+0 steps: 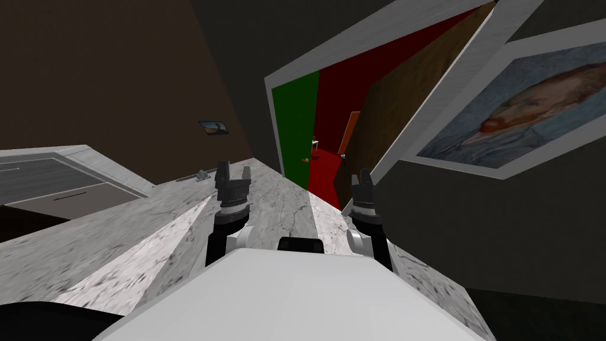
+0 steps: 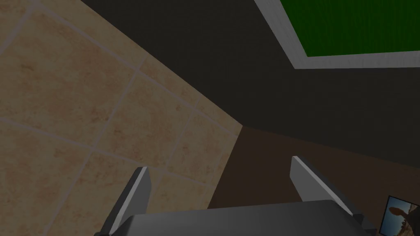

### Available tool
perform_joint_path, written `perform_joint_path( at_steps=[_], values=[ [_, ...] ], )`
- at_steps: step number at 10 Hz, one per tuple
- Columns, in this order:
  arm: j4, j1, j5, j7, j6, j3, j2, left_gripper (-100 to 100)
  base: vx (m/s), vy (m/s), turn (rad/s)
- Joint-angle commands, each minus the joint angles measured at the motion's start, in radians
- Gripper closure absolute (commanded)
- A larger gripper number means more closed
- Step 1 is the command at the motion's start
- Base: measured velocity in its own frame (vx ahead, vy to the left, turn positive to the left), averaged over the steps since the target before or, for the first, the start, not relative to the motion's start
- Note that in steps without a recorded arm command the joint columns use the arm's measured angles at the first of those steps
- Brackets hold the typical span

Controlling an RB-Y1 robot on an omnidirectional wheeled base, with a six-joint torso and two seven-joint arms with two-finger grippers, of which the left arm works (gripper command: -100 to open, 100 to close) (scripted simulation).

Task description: Push the door open

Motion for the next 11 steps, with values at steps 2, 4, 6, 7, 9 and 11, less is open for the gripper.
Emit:
perform_joint_path(
  at_steps=[2, 4, 6, 7, 9, 11],
  values=[
    [0.055, -0.022, -0.003, 0.007, -0.006, -0.011, 0.017, -100, 0.137, -0.044, -0.013],
    [0.103, -0.042, -0.005, 0.013, -0.012, -0.02, 0.029, -100, 0.17, 0.047, -0.017],
    [0.151, -0.061, -0.007, 0.019, -0.018, -0.029, 0.04, -100, 0.144, 0.054, -0.018],
    [0.167, -0.068, -0.008, 0.021, -0.02, -0.032, 0.043, -100, 0.142, 0.02, -0.013],
    [0.205, -0.083, -0.01, 0.026, -0.024, -0.04, 0.051, -100, 0.096, 0.004, -0.01],
    [0.245, -0.099, -0.012, 0.031, -0.029, -0.047, 0.058, -100, 0.084, 0.007, -0.014]
  ],
)
